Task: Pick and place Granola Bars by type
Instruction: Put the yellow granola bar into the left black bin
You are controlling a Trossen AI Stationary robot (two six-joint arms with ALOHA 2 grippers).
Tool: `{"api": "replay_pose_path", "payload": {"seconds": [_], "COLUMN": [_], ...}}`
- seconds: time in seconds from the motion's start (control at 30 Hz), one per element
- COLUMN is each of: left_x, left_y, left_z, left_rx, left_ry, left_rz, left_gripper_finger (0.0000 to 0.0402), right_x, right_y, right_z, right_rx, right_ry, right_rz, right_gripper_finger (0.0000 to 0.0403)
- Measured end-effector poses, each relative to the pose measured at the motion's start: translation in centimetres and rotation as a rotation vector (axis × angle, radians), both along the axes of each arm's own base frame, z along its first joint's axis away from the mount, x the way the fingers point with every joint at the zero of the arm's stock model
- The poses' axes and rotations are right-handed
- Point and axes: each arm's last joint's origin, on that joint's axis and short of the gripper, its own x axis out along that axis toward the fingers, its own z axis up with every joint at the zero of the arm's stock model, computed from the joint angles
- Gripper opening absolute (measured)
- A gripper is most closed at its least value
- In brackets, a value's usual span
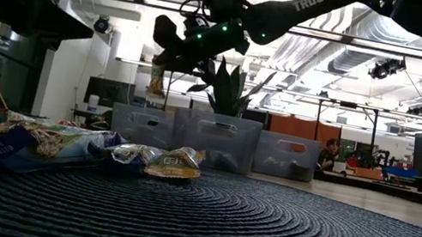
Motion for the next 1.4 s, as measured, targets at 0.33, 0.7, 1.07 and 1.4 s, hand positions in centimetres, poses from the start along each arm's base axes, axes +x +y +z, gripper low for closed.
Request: {"api": "replay_pose_path", "payload": {"seconds": [0.33,0.7,1.07,1.4], "left_x": [0.0,0.0,0.0,0.0], "left_y": [0.0,0.0,0.0,0.0], "left_z": [0.0,0.0,0.0,0.0], "left_rx": [0.000,0.000,0.000,0.000], "left_ry": [0.000,0.000,0.000,-0.002], "left_rz": [0.000,0.000,0.000,0.000], "left_gripper_finger": [0.0001,0.0001,0.0001,0.0001], "right_x": [0.3,0.5,0.4,-1.0], "right_y": [0.6,1.2,2.0,3.2], "right_z": [0.1,0.1,1.7,6.8], "right_rx": [-0.034,-0.045,-0.111,-0.224], "right_ry": [0.007,0.012,-0.019,-0.090], "right_rz": [0.018,0.029,0.046,0.045], "right_gripper_finger": [0.0110,0.0142,0.0143,0.0145]}}
